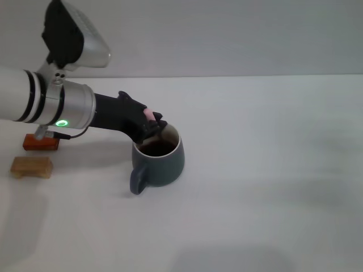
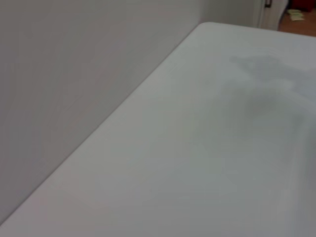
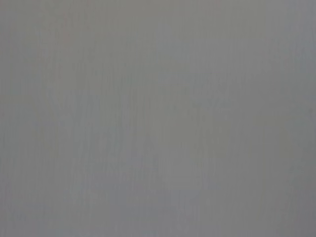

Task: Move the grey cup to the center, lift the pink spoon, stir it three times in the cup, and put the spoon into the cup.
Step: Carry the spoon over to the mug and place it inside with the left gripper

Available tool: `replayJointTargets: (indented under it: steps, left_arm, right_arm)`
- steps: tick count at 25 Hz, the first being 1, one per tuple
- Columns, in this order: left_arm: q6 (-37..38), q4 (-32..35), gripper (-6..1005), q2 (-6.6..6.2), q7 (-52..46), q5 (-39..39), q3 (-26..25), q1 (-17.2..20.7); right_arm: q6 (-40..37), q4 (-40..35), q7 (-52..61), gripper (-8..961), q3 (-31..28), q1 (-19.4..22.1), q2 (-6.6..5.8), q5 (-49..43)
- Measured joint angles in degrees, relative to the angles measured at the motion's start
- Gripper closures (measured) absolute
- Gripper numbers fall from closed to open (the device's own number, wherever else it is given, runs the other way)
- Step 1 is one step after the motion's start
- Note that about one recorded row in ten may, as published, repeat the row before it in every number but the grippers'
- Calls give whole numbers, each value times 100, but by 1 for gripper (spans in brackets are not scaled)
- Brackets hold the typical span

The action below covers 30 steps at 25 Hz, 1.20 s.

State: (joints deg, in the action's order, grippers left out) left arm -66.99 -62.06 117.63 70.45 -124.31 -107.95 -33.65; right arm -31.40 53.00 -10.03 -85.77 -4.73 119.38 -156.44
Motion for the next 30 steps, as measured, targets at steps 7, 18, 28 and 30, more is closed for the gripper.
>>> replayJointTargets:
  steps: [7,18,28,30]
  left_arm:
    - [-265,-60,854,-25,-5,-72,-397,58]
    - [-995,-719,858,19,-209,-59,-405,356]
    - [-776,-655,858,62,-313,181,-123,302]
    - [-643,-629,858,59,-342,192,-75,291]
  right_arm:
    - [3,0,-32,903,-1,-51,-11,0]
    - [11,0,-46,903,-1,-105,-21,-19]
    - [10,0,-50,902,-1,-68,-20,-38]
    - [9,4,-52,902,-1,-59,-20,-38]
